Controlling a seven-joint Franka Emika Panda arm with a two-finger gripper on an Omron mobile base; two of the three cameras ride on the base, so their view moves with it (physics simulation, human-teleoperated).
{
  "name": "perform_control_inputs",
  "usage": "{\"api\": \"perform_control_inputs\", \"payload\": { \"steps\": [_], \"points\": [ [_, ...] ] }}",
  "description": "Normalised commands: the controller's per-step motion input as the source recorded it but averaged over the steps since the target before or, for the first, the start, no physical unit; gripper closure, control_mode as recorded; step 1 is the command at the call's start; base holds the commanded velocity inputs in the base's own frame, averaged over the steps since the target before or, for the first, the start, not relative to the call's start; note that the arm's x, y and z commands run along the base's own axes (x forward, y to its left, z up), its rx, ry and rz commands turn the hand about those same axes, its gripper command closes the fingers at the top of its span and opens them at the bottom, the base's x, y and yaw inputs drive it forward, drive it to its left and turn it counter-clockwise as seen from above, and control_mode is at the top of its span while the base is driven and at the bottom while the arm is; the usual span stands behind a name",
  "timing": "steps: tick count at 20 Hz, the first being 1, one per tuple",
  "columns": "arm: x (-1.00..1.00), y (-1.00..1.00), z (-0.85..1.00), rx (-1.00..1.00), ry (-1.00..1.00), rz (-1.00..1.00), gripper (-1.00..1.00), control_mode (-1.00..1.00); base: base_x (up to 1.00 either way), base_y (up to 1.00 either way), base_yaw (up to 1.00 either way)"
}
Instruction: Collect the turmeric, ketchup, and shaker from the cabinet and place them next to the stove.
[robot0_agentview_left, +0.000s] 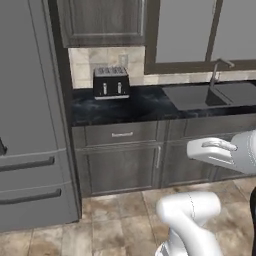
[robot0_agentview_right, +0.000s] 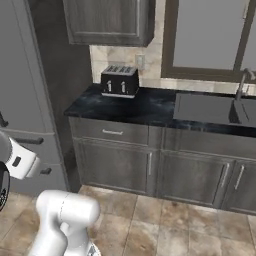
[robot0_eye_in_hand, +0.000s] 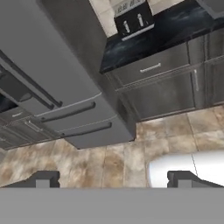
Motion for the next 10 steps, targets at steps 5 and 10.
{"api": "perform_control_inputs", "payload": {
  "steps": [5,10],
  "points": [
    [0.0,0.0,0.0,0.0,0.0,0.0,-1.0,1.0,-0.37,0.98,0.0],
    [0.0,0.0,0.0,0.0,0.0,0.0,-1.0,1.0,-0.41,0.98,0.0]
  ]
}}
